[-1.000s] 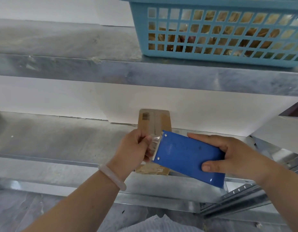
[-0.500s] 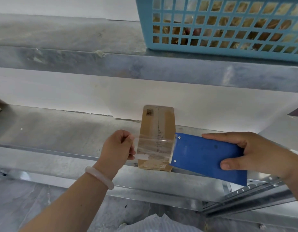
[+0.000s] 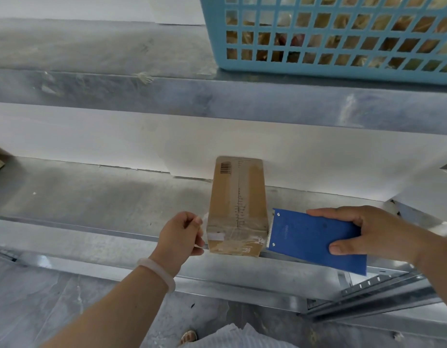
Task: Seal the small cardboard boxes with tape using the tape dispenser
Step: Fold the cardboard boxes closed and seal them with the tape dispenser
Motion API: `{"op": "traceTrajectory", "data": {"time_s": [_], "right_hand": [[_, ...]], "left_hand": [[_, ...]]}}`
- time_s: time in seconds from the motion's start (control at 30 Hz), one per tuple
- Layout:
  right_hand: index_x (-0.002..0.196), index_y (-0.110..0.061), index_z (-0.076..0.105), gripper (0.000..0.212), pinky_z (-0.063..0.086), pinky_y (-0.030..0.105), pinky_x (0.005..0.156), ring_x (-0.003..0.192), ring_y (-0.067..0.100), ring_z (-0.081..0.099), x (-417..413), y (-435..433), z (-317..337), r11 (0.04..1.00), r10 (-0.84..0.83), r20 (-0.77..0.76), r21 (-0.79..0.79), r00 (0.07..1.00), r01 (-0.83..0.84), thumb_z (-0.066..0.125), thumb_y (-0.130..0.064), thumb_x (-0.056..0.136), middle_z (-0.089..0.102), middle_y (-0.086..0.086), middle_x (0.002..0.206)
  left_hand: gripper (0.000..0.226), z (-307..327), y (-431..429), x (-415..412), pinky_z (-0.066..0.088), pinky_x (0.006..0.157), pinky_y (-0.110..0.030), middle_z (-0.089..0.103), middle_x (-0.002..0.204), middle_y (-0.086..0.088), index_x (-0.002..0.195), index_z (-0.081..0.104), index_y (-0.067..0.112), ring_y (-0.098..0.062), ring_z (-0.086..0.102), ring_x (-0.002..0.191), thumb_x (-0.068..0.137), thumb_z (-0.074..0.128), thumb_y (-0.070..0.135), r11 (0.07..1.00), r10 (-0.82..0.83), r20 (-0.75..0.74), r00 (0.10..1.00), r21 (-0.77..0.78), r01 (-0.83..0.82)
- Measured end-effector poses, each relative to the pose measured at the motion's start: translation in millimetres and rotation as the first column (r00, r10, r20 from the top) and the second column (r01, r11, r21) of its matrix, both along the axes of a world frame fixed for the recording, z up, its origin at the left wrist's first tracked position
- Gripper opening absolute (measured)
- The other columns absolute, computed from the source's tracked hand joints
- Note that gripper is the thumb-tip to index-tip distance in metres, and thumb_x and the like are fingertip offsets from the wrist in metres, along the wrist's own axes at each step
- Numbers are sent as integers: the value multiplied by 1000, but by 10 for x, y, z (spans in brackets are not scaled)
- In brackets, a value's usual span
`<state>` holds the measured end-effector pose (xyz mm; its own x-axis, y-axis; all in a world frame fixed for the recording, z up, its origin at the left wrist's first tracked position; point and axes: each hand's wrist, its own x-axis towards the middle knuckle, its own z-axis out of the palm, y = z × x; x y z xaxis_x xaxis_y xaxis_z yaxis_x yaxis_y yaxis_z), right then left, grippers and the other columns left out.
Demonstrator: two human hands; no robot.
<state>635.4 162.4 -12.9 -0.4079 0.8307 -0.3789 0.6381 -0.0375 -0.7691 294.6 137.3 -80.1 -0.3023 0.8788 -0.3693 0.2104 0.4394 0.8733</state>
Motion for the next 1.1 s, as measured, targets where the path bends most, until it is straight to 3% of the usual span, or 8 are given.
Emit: {"op": "traceTrajectory", "data": {"time_s": [0.23, 0.37, 0.43, 0.5, 0.6, 0.67, 0.83, 1.1], "right_hand": [[112, -56, 60, 61, 52, 13, 77, 94, -6, 64, -59, 66, -69, 1000, -20, 3, -11, 1000, 21, 84, -17, 71, 68, -30, 105], [110, -57, 62, 60, 53, 16, 81, 95, -5, 64, -43, 65, -69, 999, -28, -18, -17, 999, 28, 84, -18, 71, 68, -29, 105], [110, -57, 61, 60, 53, 15, 79, 95, -6, 64, -43, 71, -74, 999, -30, -30, -23, 999, 29, 84, -18, 71, 68, -30, 105], [111, -57, 61, 60, 52, 12, 76, 94, -7, 64, -48, 79, -86, 999, -25, -33, -31, 999, 24, 84, -17, 72, 67, -31, 104], [109, -59, 61, 61, 50, 10, 75, 94, -8, 64, -32, 105, -78, 999, -14, -33, -40, 999, 13, 84, -17, 72, 67, -31, 105], [106, -64, 62, 62, 50, 11, 77, 96, -8, 64, -2, 116, -59, 998, -1, -36, -56, 999, -1, 84, -17, 72, 67, -31, 106], [106, -64, 61, 65, 52, 18, 86, 104, -3, 64, 133, 79, -49, 993, -3, -62, -117, 998, -4, 83, -13, 71, 67, -26, 113], [112, -55, 64, 62, 51, 12, 79, 99, -3, 66, 335, 52, 123, 989, 12, -2, -147, 1000, -13, 84, -22, 64, 69, -25, 108]], "left_hand": [[7, -9, 55, 85, 56, 46, -34, 59, 77, -6, 104, 48, 14, -17, 59, 59, 100, 42, 16, 985, -173, -200, 964, -37, 169], [66, -76, 190, -89, 52, 73, -34, 52, 117, -11, 149, 17, 28, -21, 56, 91, 96, 53, 14, 975, -211, -245, 946, -116, 187], [57, 17, 227, -85, 41, 93, -30, 47, 133, -10, 151, 24, 22, -19, 49, 108, 99, 47, 15, 979, -64, -434, 898, 147, 141], [48, 186, 263, 82, 37, 102, -31, 48, 139, -7, 148, 33, 18, -19, 45, 123, 101, 39, 24, 837, -6, -633, 774, 421, 351], [56, 188, 390, 409, 23, 116, -38, 32, 156, 2, 151, 26, 23, -17, 26, 144, 100, 22, 44, 552, -238, -908, 345, 166, 817], [59, 67, 479, 472, 15, 119, -41, 24, 158, 8, 151, 24, 30, -16, 21, 147, 97, 13, 51, 522, -331, -933, 141, -56, 851], [58, -60, 540, 401, 31, 113, -47, 35, 153, 8, 148, 33, 30, -18, 38, 139, 100, 7, 50, 533, -332, -942, 58, -137, 835], [55, -66, 553, 389, 23, 117, -44, 26, 156, 10, 150, 25, 32, -15, 28, 144, 100, 13, 50, 528, -340, -940, 29, -165, 833]]}}
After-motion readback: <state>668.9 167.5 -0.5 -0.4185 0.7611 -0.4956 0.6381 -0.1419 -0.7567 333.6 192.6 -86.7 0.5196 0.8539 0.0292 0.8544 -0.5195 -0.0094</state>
